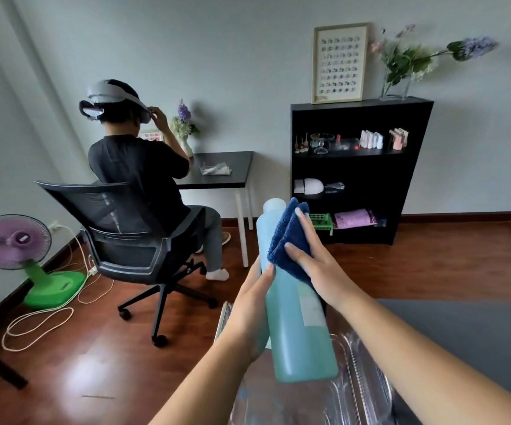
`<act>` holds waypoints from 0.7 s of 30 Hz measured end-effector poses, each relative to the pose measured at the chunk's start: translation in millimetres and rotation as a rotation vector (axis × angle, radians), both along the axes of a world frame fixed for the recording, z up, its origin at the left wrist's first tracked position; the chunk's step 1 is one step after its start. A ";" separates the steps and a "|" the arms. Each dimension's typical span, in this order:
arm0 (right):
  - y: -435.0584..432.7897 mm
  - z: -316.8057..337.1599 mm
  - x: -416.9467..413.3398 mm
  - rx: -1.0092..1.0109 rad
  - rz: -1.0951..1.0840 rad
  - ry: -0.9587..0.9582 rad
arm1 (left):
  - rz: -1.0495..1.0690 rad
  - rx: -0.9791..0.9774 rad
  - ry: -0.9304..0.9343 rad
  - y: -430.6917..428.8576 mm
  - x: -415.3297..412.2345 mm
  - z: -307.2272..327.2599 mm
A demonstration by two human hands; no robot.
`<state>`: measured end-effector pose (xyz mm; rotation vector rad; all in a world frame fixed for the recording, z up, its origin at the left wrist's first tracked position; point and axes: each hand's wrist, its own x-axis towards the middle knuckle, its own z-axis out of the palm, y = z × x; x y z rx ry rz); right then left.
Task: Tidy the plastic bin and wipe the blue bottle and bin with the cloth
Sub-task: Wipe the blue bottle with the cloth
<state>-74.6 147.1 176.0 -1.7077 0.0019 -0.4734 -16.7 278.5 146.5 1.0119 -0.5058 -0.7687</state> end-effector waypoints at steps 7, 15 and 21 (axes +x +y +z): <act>58.1 -30.4 -49.3 0.372 0.167 -0.025 | 0.228 0.100 -0.152 7.3 27.3 18.9; 37.8 -8.9 -24.8 -0.108 -0.177 -0.152 | 0.033 0.038 -0.289 -2.2 17.5 34.7; -7.8 28.4 13.0 -0.039 -0.168 -0.104 | -0.074 -0.062 -0.108 -5.1 4.1 22.6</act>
